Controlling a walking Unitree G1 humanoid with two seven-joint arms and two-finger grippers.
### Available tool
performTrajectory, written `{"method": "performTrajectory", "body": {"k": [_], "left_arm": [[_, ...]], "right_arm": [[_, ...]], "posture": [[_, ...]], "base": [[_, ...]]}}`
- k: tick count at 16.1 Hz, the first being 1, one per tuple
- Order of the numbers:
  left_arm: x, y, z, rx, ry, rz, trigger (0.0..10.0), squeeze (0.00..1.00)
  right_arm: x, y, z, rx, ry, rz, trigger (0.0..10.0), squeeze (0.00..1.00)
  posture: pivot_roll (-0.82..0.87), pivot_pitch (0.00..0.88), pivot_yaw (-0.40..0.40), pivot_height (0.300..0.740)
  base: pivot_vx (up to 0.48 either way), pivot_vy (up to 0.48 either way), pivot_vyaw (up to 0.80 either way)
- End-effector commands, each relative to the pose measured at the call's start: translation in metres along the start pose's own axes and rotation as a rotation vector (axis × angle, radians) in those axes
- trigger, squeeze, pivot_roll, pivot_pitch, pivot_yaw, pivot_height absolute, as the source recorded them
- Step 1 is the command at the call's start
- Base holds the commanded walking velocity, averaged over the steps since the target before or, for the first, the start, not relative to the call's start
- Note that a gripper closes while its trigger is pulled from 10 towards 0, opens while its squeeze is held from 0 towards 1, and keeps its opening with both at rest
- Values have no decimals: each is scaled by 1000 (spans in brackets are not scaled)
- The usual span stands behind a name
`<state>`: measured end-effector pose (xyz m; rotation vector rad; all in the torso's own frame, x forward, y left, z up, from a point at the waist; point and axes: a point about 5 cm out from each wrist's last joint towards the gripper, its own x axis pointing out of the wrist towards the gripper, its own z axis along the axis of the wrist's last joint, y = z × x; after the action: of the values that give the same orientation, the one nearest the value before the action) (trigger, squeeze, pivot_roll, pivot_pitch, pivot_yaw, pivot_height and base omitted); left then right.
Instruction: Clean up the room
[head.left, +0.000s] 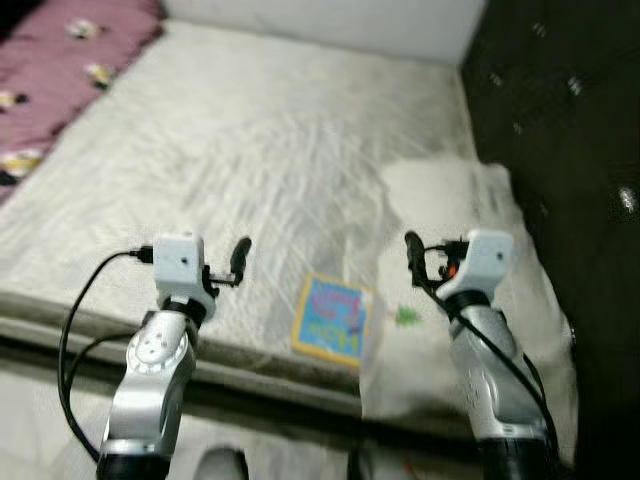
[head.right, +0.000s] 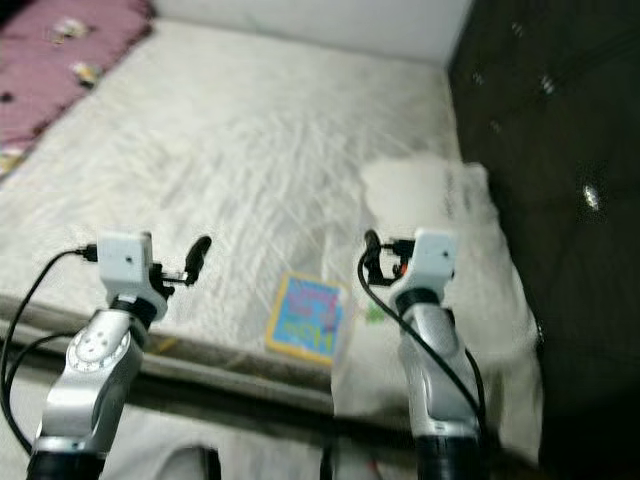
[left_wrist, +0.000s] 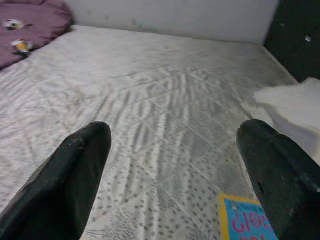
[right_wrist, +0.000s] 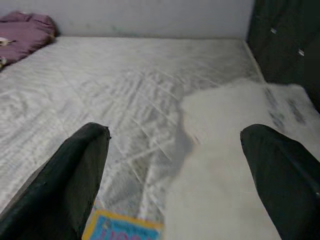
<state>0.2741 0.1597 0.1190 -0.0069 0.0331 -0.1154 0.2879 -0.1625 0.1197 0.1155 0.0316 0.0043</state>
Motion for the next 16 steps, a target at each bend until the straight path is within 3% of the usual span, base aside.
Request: {"method": "performTrajectory", "body": {"k": [1,7,11,16], "left_arm": [[0,-1,2,-12,-2,0,10000,0],[1,-4,2,-10,1,-12,10000,0],[-1,-3,2,-21,8,-14,10000,0],[1,-6,1,-31,24,-36,10000,0]], "right_arm": [[0,-4,4,-7,-8,-16,10000,0],[0,-9,2,-19,10,-40,10000,0],[0,-4,0,-20,19,-47,10000,0],[2,-4,0,-15,24,-52,10000,0]], "posture": [[-43,0,-73,740],[-38,0,-88,740],[-38,0,-75,740],[-42,0,-70,740]], "base": [[0,0,0],[0,0,0],[0,0,0],[0,432,-800]]}}
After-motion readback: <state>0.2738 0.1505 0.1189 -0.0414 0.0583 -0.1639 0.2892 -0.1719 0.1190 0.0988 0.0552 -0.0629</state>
